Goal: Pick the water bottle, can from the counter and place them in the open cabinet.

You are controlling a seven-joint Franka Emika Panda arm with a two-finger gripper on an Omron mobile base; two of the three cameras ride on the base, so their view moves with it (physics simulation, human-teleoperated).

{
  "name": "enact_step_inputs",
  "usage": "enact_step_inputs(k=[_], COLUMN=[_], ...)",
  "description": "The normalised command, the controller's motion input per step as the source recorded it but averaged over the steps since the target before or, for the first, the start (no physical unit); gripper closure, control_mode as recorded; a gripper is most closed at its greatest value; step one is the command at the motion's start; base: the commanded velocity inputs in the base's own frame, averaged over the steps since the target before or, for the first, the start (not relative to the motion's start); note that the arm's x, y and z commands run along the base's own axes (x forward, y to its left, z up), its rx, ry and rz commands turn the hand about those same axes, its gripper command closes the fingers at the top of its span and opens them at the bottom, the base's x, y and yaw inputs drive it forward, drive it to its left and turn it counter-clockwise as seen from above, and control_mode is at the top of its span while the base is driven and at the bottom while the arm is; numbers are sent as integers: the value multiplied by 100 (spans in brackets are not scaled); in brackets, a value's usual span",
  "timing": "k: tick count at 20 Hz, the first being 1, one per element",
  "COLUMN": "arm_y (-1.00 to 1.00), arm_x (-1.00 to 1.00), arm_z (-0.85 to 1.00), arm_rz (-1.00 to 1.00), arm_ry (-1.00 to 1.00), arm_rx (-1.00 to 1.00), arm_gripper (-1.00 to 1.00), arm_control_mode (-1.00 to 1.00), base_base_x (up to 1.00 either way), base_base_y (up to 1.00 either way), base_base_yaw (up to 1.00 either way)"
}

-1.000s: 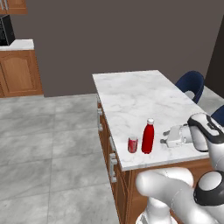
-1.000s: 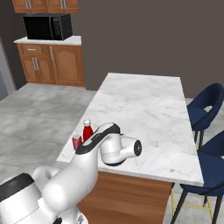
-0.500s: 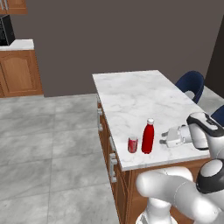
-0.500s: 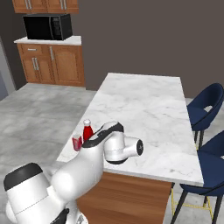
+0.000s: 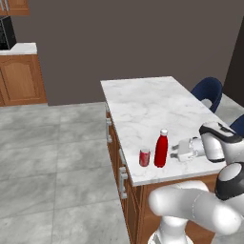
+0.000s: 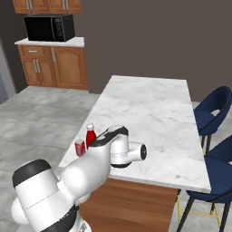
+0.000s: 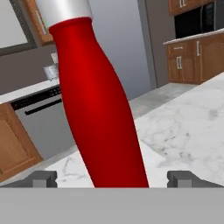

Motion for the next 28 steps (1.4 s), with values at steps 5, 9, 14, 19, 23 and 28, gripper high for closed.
enact_step_inputs(k=[5, 9, 14, 19, 23, 28], arm_y=[23, 19, 15, 17, 29, 24], arm_x=[18, 19, 22, 22, 23, 4], arm_z=[-9, -4, -3, -7, -12, -5], arm_rz=[1, 1, 1, 0, 0, 1], arm_ry=[1, 2, 3, 4, 5, 1], arm_rx=[0, 1, 2, 0, 0, 2], arm_gripper=[-100, -100, -100, -100, -100, 100], arm_control_mode=[-100, -100, -100, -100, -100, -100], base_base_x=[0, 0, 0, 0, 0, 0], base_base_y=[0, 0, 0, 0, 0, 0], base_base_yaw=[0, 0, 0, 0, 0, 0])
